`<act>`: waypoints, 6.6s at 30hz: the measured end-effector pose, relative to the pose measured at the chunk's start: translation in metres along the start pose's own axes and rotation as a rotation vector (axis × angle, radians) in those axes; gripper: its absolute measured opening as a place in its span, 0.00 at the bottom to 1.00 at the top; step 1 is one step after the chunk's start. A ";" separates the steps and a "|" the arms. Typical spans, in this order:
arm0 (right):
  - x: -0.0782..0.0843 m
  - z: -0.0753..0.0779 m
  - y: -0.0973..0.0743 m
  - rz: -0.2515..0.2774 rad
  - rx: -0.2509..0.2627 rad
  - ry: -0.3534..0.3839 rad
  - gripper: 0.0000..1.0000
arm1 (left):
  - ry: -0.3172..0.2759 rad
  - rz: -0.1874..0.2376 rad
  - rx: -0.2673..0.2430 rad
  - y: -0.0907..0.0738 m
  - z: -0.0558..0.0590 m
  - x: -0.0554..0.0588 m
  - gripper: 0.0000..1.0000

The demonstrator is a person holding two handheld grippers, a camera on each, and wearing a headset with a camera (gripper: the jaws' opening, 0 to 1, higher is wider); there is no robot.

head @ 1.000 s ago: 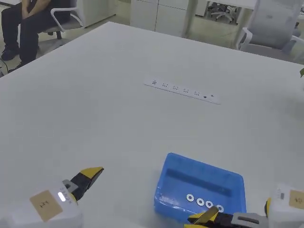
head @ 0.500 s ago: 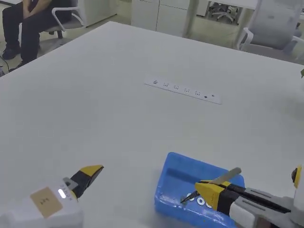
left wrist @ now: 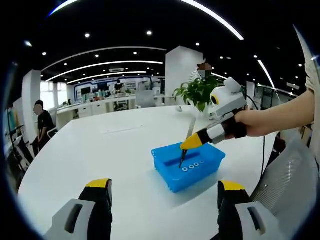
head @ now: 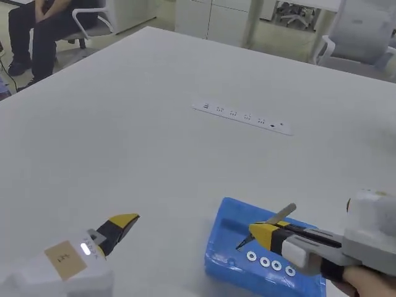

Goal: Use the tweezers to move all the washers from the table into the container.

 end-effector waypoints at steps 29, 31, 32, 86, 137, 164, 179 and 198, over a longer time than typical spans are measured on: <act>0.009 0.001 0.008 -0.114 0.012 -0.158 0.04 | -0.065 0.024 0.014 -0.002 -0.001 -0.005 0.79; 0.004 -0.005 0.004 -0.100 0.010 -0.173 0.04 | -0.078 0.036 0.017 -0.004 -0.001 -0.008 0.77; 0.000 -0.009 0.000 -0.088 0.006 -0.188 0.04 | -0.086 0.038 0.021 -0.004 -0.001 -0.009 0.76; 0.102 -0.103 -0.056 -0.629 -0.275 -0.598 0.04 | 0.426 -0.107 0.811 -0.031 0.138 -0.032 0.00; 0.082 -0.066 -0.133 -0.159 0.042 -0.259 0.28 | 0.874 -0.505 0.742 0.013 0.086 0.083 0.00; 0.063 -0.059 -0.175 0.047 0.184 -0.234 0.43 | 0.604 -0.427 0.491 -0.007 0.049 0.057 0.16; 0.038 -0.064 -0.191 0.152 0.260 -0.282 0.62 | 0.002 -0.004 0.165 -0.038 0.010 -0.032 0.46; 0.004 -0.064 -0.233 0.412 0.417 -0.313 0.99 | -0.155 0.233 -0.032 -0.055 -0.003 -0.066 0.99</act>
Point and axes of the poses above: the centre of the closed fingertips' face, and the gripper's own axes: y roughly forward along the fingers, z roughly to its right, x roughly out of its underside, the point moved 1 cm from there along -y, roughly backward along the fingers, and after that the axes turned 14 degrees about -x, right-handed, at the moved point
